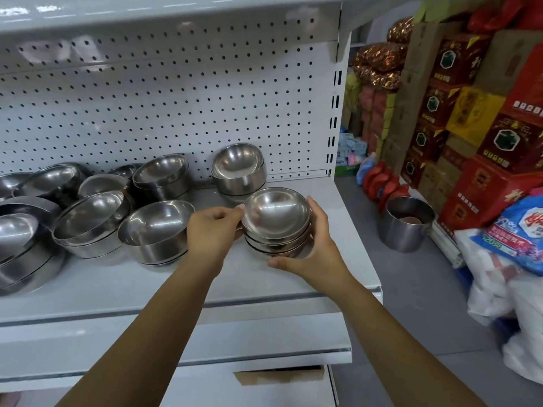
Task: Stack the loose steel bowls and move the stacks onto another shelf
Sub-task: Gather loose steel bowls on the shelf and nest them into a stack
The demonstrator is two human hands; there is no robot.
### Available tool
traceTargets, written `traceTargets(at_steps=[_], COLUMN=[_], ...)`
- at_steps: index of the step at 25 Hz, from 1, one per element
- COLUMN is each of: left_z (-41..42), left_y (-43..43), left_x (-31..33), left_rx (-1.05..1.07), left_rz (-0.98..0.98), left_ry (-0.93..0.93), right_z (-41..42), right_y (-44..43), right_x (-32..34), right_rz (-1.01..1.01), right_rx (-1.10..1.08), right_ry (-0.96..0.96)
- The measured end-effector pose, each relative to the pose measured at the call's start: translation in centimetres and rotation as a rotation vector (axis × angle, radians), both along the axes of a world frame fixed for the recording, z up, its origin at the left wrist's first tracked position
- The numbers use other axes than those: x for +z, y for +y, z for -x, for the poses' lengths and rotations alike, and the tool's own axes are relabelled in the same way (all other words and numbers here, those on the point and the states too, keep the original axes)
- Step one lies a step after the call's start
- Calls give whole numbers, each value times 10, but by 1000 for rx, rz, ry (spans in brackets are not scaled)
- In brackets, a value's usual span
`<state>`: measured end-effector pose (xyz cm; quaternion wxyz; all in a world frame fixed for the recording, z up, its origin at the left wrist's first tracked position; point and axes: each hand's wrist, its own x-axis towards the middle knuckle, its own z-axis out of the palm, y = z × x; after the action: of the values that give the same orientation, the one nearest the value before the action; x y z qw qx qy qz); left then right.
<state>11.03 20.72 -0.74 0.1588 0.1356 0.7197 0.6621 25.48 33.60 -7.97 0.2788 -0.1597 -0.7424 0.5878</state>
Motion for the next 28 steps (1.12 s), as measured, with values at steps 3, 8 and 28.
traceTargets(at_steps=[3,8,28], left_z=[4,24,195], left_y=[-2,-5,70], left_x=[0,15,41], left_rx=[-60,-161,-303], left_rz=[-3,17,519], left_ry=[-23,46,766], right_z=[-1,-2,5], right_y=[0,-4,-18], right_x=[0,2,4], right_rz=[41,30,-2], right_rx=[-33,-97,-341], right_ry=[-7,-31,-38])
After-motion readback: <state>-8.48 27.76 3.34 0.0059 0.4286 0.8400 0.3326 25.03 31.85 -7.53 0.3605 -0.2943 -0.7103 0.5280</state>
